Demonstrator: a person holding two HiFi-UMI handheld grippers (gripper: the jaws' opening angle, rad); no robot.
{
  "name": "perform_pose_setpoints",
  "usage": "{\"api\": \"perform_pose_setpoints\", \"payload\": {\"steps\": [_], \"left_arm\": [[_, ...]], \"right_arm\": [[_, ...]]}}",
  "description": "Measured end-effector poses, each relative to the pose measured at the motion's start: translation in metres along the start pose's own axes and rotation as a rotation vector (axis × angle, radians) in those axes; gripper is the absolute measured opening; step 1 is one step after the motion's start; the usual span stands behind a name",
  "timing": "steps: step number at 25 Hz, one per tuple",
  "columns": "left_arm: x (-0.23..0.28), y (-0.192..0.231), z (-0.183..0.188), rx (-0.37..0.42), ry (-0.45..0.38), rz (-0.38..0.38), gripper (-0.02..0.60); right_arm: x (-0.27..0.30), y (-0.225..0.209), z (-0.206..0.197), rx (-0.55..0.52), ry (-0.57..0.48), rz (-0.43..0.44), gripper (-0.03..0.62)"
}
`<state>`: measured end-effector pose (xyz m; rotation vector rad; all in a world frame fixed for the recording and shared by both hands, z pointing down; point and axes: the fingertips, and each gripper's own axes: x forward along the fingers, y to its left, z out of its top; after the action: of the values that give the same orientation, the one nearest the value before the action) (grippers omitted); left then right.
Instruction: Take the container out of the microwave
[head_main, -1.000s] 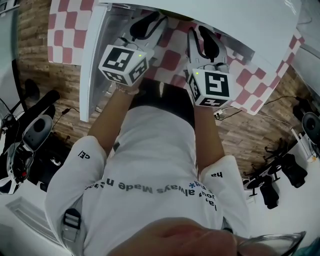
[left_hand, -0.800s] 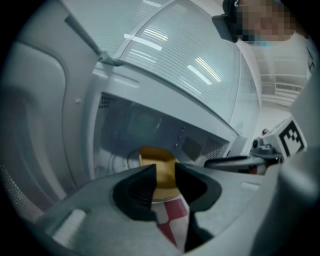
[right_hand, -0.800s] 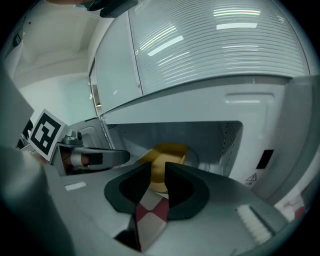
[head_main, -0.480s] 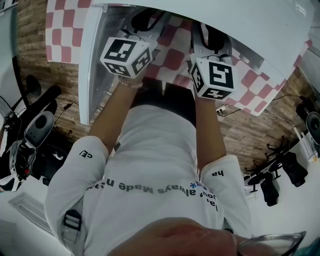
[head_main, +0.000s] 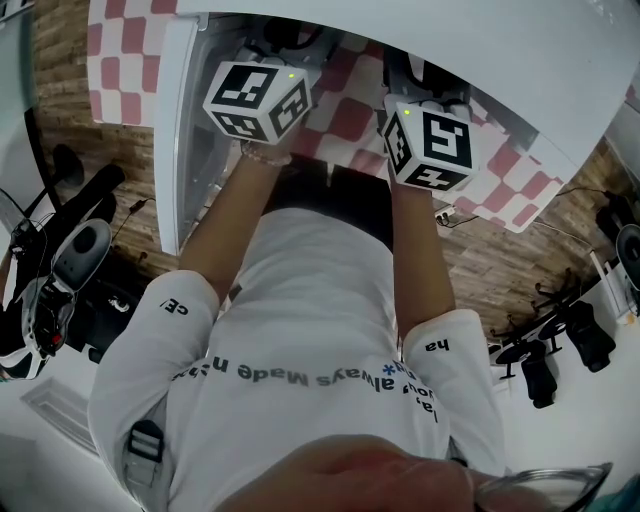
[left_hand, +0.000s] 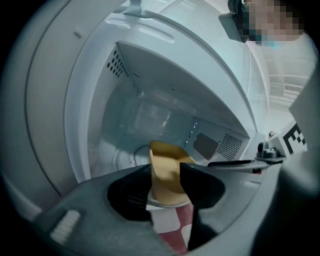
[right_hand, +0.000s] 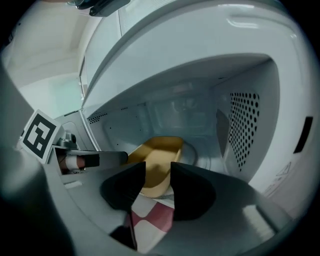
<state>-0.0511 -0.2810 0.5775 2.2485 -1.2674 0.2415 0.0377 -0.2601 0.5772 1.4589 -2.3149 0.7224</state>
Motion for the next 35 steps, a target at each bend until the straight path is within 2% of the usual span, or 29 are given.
{"api": "perform_pose_setpoints", "payload": {"steps": [4,12,23,35], "left_arm": [[0.004,0.009,-0.002,-0.008,0.003,-0.005,0.187],[0.015,0.019,-0.009,-0.025,0.025,-0.006,0.189],[0.022,0.020,-0.013,-0.018,0.045,-0.014,0.126],[0.016,0.014,-0.014,-0.052,0.040,-0.017,0.115]], "right_arm": [[0.011,0.001,-0.003,0.013,0.005,-0.009,0.175],[0.027,0.000,-0.010,0.036,0.024,-0.010,0.179],[0.033,-0.006,-0.010,0.051,0.025,-0.012,0.123],[0.030,-0.001,-0.001,0.058,0.009,-0.017,0.109]]}}
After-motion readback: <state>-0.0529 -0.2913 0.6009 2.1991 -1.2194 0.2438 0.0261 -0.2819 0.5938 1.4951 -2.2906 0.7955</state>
